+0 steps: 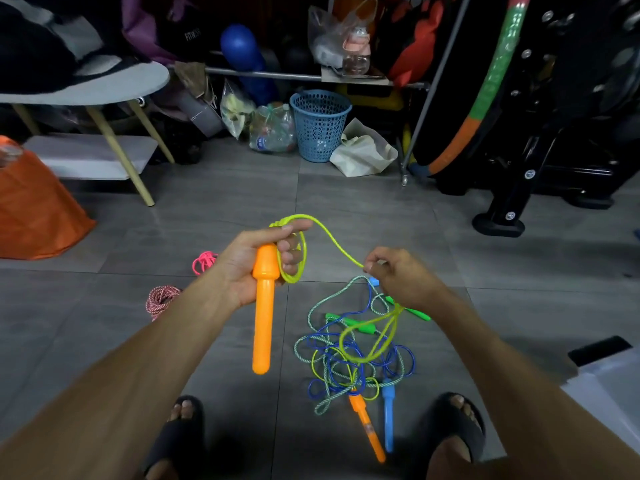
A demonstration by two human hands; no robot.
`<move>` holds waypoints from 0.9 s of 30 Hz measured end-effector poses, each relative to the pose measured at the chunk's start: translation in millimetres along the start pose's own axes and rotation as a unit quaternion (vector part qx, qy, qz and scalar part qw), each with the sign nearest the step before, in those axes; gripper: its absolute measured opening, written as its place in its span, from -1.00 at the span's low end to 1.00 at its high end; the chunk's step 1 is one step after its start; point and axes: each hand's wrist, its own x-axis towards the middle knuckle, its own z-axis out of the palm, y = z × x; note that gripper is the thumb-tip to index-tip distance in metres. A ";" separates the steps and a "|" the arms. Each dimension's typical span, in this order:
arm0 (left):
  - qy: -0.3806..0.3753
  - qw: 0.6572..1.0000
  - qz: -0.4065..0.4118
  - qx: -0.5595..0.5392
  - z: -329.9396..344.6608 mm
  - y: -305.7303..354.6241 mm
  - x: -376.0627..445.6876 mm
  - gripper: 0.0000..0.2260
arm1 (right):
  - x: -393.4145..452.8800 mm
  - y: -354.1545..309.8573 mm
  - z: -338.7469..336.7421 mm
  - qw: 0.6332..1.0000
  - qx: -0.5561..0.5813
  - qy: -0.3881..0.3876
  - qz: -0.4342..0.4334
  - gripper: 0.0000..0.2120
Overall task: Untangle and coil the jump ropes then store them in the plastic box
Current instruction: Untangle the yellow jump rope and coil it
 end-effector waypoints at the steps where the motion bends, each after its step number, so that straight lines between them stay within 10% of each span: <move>1: -0.017 1.000 0.002 0.005 0.6 -1.8 0.3 -0.49 | -0.4 -1.9 2.5 1.000 -0.024 -0.004 -0.006 -0.86; 6: -0.029 0.999 0.008 0.027 7.6 -6.9 2.8 -0.22 | -4.6 -14.2 14.1 0.995 -0.076 -0.004 -0.068 -0.88; 12: 0.103 0.974 0.102 0.175 23.4 -13.4 14.5 -0.51 | -19.1 -41.9 22.1 0.988 0.045 -0.101 -0.112 -0.76; 15: 0.108 0.892 0.107 0.426 19.3 -24.0 19.2 -0.70 | -22.7 -46.3 19.3 0.984 0.070 -0.121 -0.113 -0.76; 19: 0.113 0.683 0.024 0.721 0.0 -29.4 17.3 -0.87 | -20.5 -39.0 5.1 0.990 0.092 -0.093 -0.061 -0.80; 27: 0.060 0.663 0.030 0.746 -8.4 -19.9 4.8 -0.65 | -11.1 11.5 -27.4 0.983 -0.178 0.047 0.020 -0.88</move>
